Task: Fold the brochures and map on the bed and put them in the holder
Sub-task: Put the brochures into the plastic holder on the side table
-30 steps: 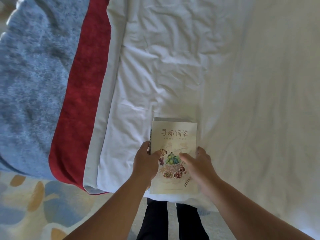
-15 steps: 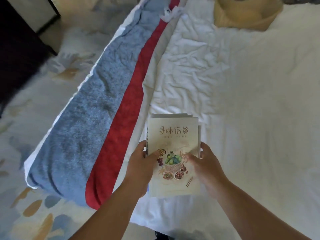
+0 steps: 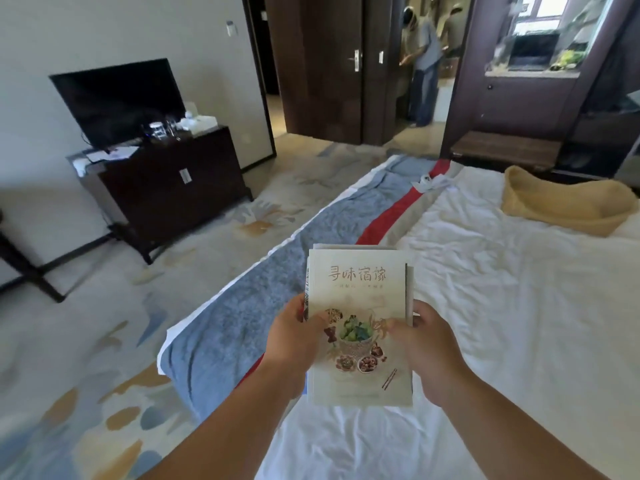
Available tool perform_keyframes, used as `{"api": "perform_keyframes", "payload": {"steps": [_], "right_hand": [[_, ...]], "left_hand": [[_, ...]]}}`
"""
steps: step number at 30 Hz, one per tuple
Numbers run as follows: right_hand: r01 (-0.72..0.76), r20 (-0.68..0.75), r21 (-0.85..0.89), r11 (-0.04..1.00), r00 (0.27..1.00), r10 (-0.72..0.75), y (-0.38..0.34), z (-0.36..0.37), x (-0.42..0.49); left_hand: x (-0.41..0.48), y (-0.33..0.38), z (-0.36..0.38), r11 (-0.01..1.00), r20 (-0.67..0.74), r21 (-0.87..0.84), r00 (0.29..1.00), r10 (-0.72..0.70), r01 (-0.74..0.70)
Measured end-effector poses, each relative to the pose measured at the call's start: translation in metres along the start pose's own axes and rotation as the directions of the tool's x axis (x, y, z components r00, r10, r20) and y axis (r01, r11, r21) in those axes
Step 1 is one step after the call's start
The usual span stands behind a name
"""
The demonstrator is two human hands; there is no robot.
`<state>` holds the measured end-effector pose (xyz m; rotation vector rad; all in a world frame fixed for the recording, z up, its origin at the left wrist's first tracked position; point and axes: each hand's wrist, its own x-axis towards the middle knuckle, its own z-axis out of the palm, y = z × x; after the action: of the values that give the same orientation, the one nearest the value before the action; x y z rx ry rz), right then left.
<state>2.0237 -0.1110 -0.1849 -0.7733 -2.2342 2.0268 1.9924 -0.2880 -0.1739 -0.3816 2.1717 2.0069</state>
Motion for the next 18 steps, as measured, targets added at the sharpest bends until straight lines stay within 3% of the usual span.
{"api": "perform_keyframes", "payload": {"steps": [18], "right_hand": [[0.112,0.138,-0.043,0.993,0.985,-0.105,-0.050,0.029,-0.033]], "left_hand": [[-0.042,0.026,-0.048,0.988,-0.138,-0.152,0.990,0.000,-0.021]]}}
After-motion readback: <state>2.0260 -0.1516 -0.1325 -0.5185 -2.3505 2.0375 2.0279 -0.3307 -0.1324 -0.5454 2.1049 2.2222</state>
